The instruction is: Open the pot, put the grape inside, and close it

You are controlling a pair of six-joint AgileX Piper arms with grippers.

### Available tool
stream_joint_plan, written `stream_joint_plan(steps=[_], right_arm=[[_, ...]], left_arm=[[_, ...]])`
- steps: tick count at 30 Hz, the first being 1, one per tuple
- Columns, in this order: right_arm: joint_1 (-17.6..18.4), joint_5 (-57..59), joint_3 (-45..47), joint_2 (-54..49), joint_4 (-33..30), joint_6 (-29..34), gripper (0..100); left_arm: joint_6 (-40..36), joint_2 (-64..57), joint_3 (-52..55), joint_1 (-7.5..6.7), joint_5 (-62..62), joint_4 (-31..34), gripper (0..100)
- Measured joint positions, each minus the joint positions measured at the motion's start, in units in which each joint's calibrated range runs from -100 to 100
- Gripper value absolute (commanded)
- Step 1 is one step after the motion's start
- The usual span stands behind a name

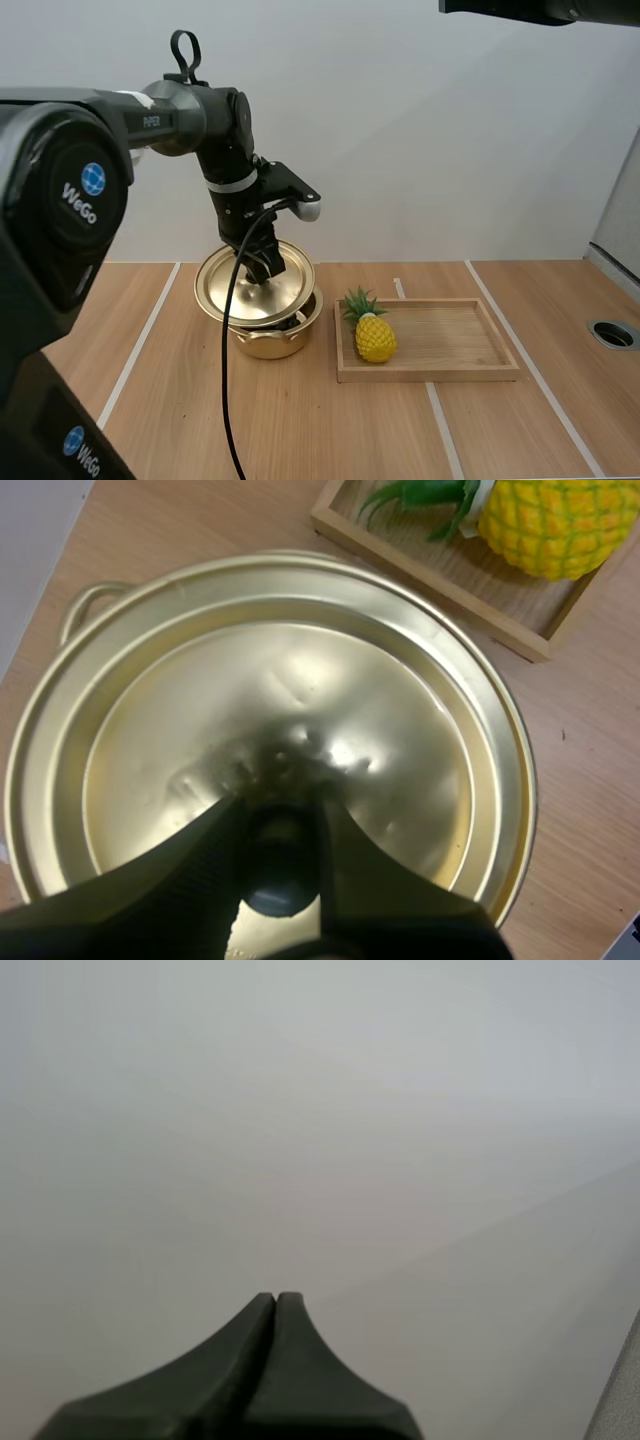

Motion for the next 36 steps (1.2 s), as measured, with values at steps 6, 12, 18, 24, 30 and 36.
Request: stream_joint_plan(steps=[6, 12, 18, 24, 30, 36], right_arm=[[0.0, 2.76, 0.0, 0.0, 0.0, 0.0, 0], [0.0, 4.38, 0.0, 0.0, 0.0, 0.0, 0], [0.0, 4.56, 0.0, 0.0, -0.47, 0.0, 0], [0.0, 4.56, 0.0, 0.0, -1.89, 0.0, 0], [0.0, 4.56, 0.0, 0.0, -1.97, 0.0, 0], [0.0, 4.56, 0.0, 0.0, -1.97, 0.0, 0]], left_arm=[[0.27, 4.24, -4.24, 0.0, -0.14, 0.0, 0], [0.63, 8.6, -10.03, 0.0, 1.72, 0.0, 0], [1.27, 12.49, -14.51, 0.0, 2.15, 0.0, 0], [1.99, 15.34, -17.1, 0.0, 2.15, 0.0, 0], [2.42, 17.24, -17.1, 0.0, 2.15, 0.0, 0], [2.42, 17.75, -17.1, 0.0, 2.15, -0.85, 0]])
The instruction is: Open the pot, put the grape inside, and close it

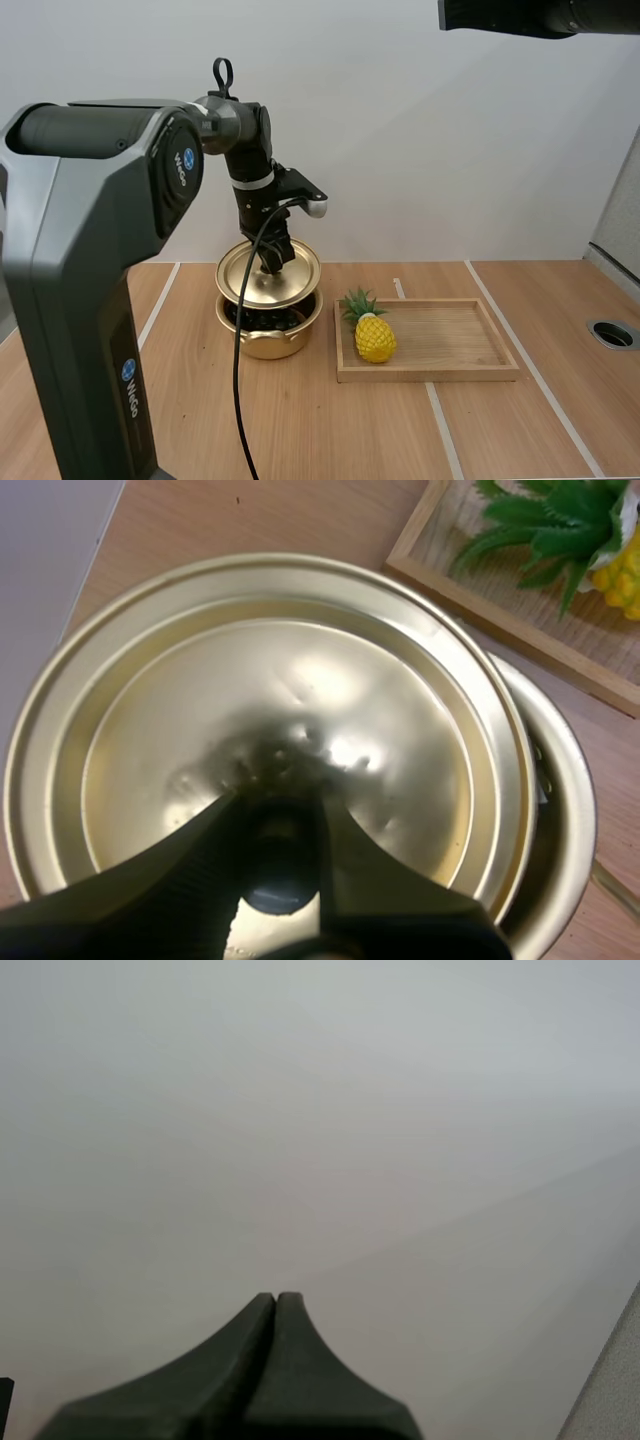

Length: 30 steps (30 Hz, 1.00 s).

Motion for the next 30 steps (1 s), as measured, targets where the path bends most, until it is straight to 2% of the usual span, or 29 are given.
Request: stream_joint_plan(steps=[30], right_arm=[[0.0, 0.0, 0.0, 0.0, -0.37, 0.0, 0]], left_arm=[[-0.71, -2.37, 6.38, 0.0, -0.85, -0.01, 0]])
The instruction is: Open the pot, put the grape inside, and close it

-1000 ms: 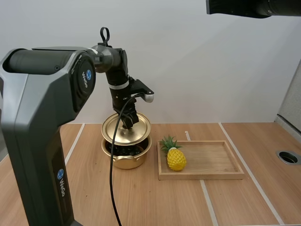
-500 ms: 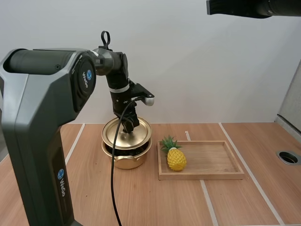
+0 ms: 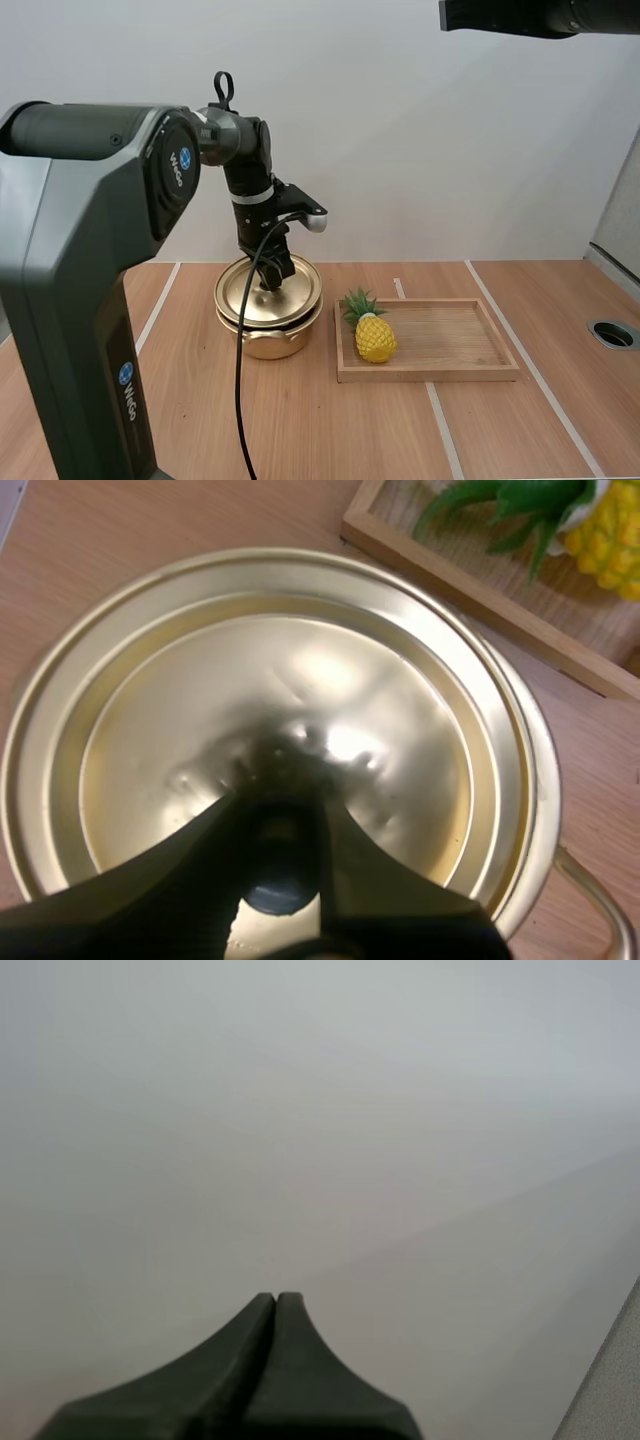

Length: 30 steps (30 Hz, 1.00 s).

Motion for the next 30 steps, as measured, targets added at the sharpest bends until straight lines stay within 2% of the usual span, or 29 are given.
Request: stream_joint_plan(steps=[10, 21, 30], right_arm=[[0.0, 0.0, 0.0, 0.0, 0.0, 0.0, 0], [0.0, 0.69, 0.0, 0.0, 0.0, 0.0, 0], [0.0, 0.69, 0.0, 0.0, 0.0, 0.0, 0]], left_arm=[[0.0, -6.0, 0.01, 0.0, 0.71, 0.0, 0], [0.4, -3.9, 0.01, 0.0, 0.71, -3.21, 0], [0.4, -0.86, 0.01, 0.0, 0.71, -1.93, 0]])
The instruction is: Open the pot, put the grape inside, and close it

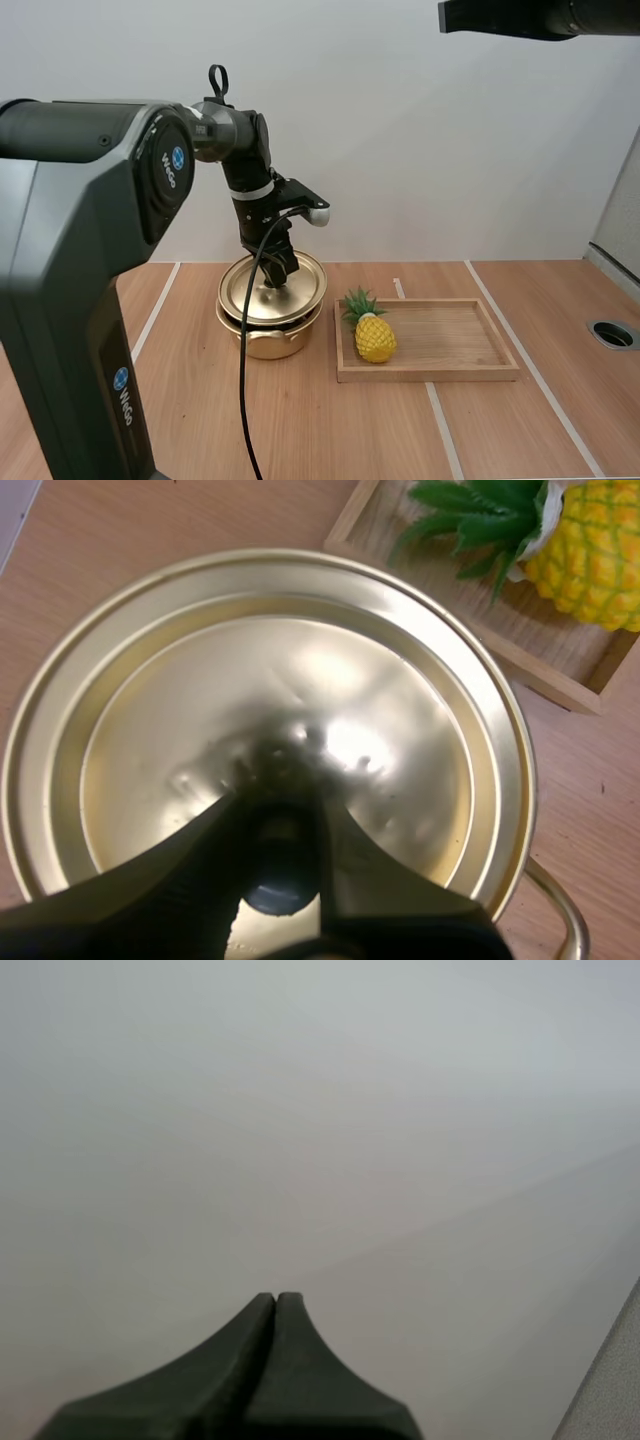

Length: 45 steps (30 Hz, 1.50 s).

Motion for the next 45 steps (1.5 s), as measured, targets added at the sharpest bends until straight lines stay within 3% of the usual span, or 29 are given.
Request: stream_joint_plan(steps=[39, 41, 42, 44, 45], right_arm=[[0.0, 0.83, 0.0, 0.0, 0.0, 0.0, 0], [0.0, 0.83, 0.0, 0.0, 0.0, 0.0, 0], [0.0, 0.83, 0.0, 0.0, 0.0, 0.0, 0], [0.0, 0.83, 0.0, 0.0, 0.0, 0.0, 0], [0.0, 0.83, 0.0, 0.0, 0.0, 0.0, 0]], left_arm=[[0.29, 2.24, 1.91, 0.0, 0.2, 0.47, 0], [0.29, 2.24, 1.91, 0.0, 0.2, 0.47, 10], [0.29, 2.24, 1.91, 0.0, 0.2, 0.47, 21], [-0.05, 2.24, 1.91, 0.0, 0.2, 0.47, 54], [-0.18, 2.24, 1.91, 0.0, 0.2, 0.47, 79]])
